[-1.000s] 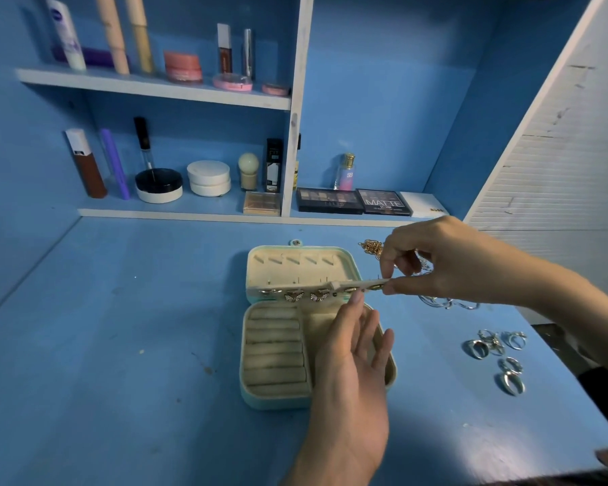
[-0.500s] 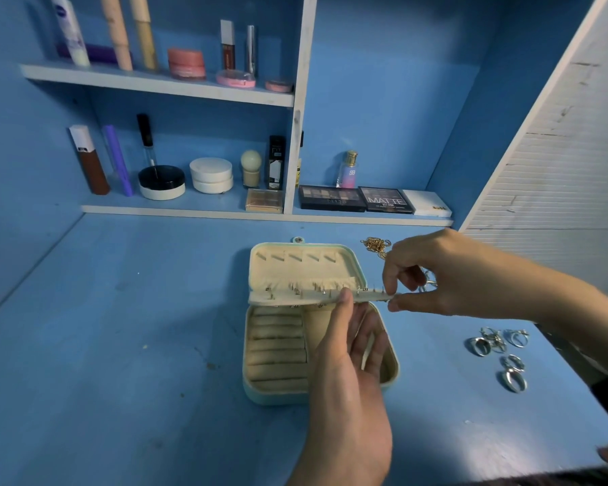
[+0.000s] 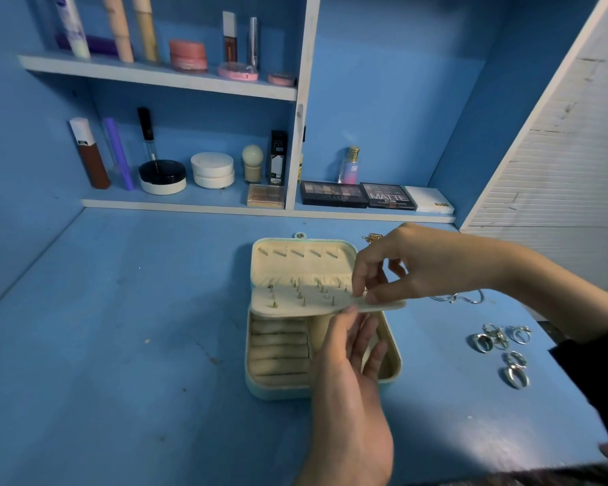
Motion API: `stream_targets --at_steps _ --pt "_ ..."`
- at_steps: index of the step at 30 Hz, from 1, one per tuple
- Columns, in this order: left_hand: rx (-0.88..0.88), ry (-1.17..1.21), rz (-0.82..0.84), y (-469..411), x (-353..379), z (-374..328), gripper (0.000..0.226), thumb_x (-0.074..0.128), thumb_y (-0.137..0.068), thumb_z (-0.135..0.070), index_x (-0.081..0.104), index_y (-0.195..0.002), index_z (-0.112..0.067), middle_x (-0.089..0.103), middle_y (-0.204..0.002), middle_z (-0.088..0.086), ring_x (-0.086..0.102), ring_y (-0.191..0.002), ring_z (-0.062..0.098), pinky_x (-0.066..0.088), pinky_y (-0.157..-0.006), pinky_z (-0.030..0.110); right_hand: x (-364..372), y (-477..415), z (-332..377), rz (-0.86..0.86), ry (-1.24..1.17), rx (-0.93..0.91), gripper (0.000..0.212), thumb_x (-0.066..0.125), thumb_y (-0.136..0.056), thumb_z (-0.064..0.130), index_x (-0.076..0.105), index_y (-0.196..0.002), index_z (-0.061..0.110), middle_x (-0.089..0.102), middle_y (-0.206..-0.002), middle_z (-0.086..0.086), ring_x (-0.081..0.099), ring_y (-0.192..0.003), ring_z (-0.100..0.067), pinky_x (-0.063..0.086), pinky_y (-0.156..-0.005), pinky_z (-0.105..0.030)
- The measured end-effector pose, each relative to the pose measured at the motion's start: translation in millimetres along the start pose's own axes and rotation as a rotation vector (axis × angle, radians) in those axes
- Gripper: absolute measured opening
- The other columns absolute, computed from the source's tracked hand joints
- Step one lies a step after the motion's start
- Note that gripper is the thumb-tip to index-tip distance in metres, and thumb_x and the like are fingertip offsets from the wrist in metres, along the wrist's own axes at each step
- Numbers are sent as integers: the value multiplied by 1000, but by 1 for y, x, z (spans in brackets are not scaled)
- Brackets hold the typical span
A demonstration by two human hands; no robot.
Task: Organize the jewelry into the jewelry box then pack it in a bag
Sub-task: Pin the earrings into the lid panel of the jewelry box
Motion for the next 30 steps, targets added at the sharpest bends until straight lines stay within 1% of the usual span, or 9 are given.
stream_targets --at_steps 2,4,14,17,21,24,26,28,30 --pt "7 -3 0 0 0 0 21 59 -87 -19 71 -103 -16 74 -97 -2 65 -84 8 45 -72 24 0 -2 1 9 -16 -2 13 66 -81 15 71 -86 27 68 -78 13 58 -73 -5 39 -66 -13" --pt "17 -8 8 0 -1 0 23 57 -88 -19 70 -107 -17 74 -99 -2 65 -85 7 45 -72 24 0 -4 2 18 -33 0 13 65 -81 13 70 -82 25 68 -77 13 57 -71 -4 38 -66 -11" --pt "89 -43 11 -2 -4 0 27 54 -90 -17 66 -114 -21 73 -105 -4 68 -87 7 46 -74 25 5 -7 2 51 -77 26 13 65 -80 11 71 -80 23 68 -76 13 56 -71 -4 40 -67 -14" --pt "110 -54 -13 -4 -6 2 24 53 -91 -16 67 -111 -22 73 -101 -3 69 -86 6 48 -72 24 9 -6 3 35 -49 24 12 65 -78 11 71 -79 22 68 -76 11 54 -69 -5 39 -66 -13" --pt "109 -45 -38 -3 -7 4 20 54 -91 -13 71 -99 -20 74 -97 0 68 -88 9 50 -77 25 14 -5 5 17 27 3 9 64 -75 16 70 -77 23 67 -76 7 54 -69 -7 37 -66 -11" --pt "113 -28 -22 -2 -6 3 20 54 -90 -11 70 -98 -20 74 -96 -2 67 -84 6 50 -73 23 16 -2 6 -1 57 -2 8 63 -74 15 69 -77 19 66 -76 3 52 -68 -8 36 -65 -9" --pt "118 -9 -13 -1 -6 3 22 52 -91 -10 70 -99 -19 74 -97 -2 67 -80 5 51 -71 21 19 -1 6 -5 53 -3 8 63 -74 12 69 -77 17 66 -75 0 52 -67 -8 36 -63 -10" --pt "116 6 -13 -1 -6 3 22 51 -91 -9 70 -98 -17 73 -96 -1 66 -78 5 53 -68 18 21 0 7 -5 55 6 8 63 -74 11 68 -76 17 65 -74 -1 54 -66 -10 40 -62 -14" --pt "113 17 -10 -2 -6 3 22 50 -91 -8 69 -101 -15 73 -94 -1 65 -77 5 53 -64 15 22 0 6 -6 75 22 8 63 -73 11 67 -75 17 65 -73 -1 56 -68 -14 48 -66 -25"
Point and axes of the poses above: each hand's wrist, its own y-axis away from the middle knuckle, its own x-axis out of the palm, z = x × y, the point moved 4 cm from there along -y, towards the middle knuckle
